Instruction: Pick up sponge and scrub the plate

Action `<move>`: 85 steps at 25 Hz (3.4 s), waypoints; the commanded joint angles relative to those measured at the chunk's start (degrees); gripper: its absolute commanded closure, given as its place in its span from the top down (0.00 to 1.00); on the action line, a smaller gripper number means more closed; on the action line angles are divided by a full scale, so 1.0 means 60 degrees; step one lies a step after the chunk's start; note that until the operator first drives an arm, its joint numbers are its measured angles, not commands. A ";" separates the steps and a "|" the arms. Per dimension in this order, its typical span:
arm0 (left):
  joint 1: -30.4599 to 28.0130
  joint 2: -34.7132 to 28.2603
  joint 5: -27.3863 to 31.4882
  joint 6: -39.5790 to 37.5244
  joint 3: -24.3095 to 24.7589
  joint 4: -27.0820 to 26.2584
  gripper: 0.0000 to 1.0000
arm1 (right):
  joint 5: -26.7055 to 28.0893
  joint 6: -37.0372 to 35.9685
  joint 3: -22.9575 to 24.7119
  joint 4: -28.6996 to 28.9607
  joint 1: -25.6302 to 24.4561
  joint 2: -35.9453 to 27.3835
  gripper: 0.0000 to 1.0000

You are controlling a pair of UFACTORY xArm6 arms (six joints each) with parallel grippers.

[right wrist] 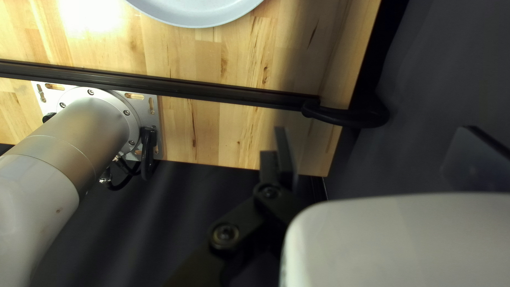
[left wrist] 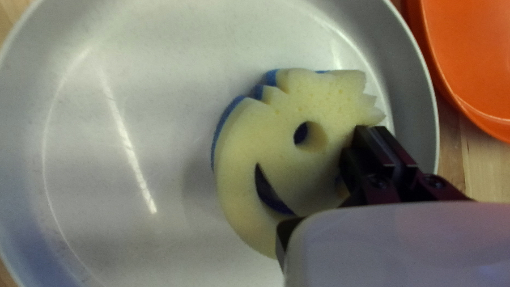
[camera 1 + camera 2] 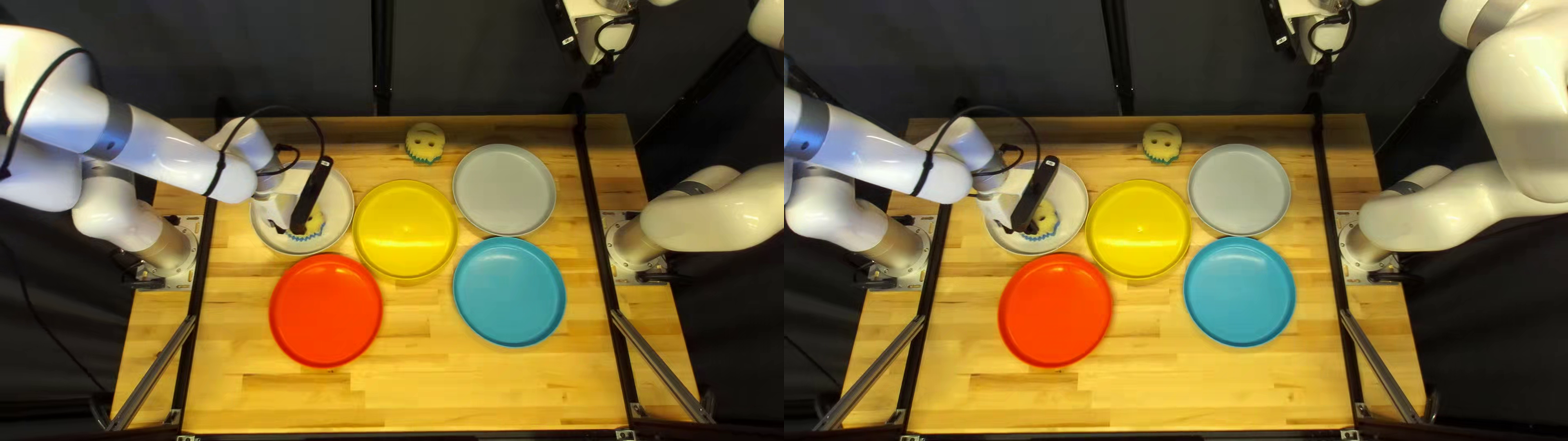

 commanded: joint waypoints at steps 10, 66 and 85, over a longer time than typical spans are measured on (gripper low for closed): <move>0.0082 -0.0539 0.0141 -0.0327 0.0251 0.0581 0.00 | 0.0000 0.0000 0.0000 0.0000 0.0000 0.0000 1.00; 0.2982 -0.0889 0.1735 0.0184 0.0238 0.2078 0.00 | 0.0000 0.0000 0.0000 0.0000 0.0000 0.0000 1.00; 0.2124 -0.1984 0.1713 -0.0326 0.1181 0.2007 0.00 | 0.0000 0.0000 0.0000 0.0000 0.0000 0.0000 1.00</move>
